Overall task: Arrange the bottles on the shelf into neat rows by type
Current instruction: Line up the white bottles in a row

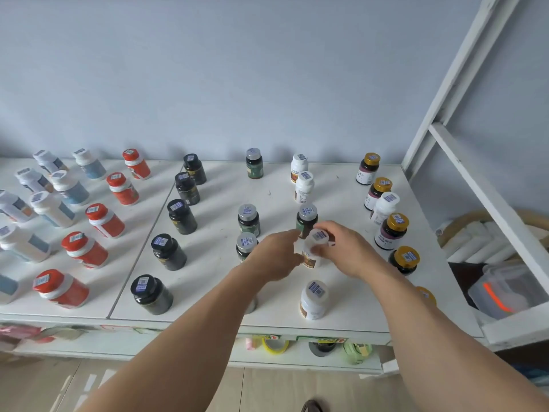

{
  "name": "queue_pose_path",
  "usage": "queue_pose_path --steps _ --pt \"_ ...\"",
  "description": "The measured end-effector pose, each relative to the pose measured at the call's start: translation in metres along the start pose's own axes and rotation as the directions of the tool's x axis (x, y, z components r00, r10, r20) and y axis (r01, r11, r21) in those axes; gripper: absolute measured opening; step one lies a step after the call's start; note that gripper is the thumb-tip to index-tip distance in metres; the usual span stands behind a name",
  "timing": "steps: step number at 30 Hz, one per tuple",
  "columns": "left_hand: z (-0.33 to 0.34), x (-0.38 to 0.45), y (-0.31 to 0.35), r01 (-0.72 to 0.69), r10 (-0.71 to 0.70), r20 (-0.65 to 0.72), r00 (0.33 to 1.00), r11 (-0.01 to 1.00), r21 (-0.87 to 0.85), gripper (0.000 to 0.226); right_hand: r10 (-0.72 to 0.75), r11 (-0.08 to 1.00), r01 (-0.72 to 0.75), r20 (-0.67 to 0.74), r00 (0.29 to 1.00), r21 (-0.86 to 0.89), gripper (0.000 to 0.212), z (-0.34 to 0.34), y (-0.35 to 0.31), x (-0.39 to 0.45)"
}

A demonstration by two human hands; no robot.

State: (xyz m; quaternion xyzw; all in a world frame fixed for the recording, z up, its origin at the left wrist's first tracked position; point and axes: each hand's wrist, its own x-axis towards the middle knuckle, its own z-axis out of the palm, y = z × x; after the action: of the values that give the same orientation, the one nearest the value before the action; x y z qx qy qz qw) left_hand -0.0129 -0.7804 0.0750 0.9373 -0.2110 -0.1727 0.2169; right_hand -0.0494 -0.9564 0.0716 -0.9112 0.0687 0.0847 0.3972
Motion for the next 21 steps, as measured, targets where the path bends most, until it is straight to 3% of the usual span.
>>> queue_pose_path --steps 3,11,14,21 --pt "-0.001 0.006 0.000 0.040 -0.032 0.064 0.997 0.991 -0.127 0.056 -0.021 1.000 0.023 -0.053 0.998 0.020 0.038 -0.007 -0.004 0.005" --pt "-0.012 0.011 -0.003 0.035 0.028 0.179 0.983 0.940 -0.339 0.016 -0.008 1.000 0.006 -0.094 0.996 -0.018 0.042 -0.014 -0.022 0.006" --pt "-0.017 0.011 -0.003 0.046 0.035 0.216 0.976 0.932 -0.361 0.011 0.010 0.999 -0.014 -0.109 0.994 -0.033 0.043 -0.015 -0.025 0.006" --pt "-0.026 0.009 0.000 0.016 0.088 0.269 0.959 0.931 -0.364 0.027 0.053 0.997 -0.062 -0.156 0.986 -0.054 0.046 -0.017 -0.026 0.005"
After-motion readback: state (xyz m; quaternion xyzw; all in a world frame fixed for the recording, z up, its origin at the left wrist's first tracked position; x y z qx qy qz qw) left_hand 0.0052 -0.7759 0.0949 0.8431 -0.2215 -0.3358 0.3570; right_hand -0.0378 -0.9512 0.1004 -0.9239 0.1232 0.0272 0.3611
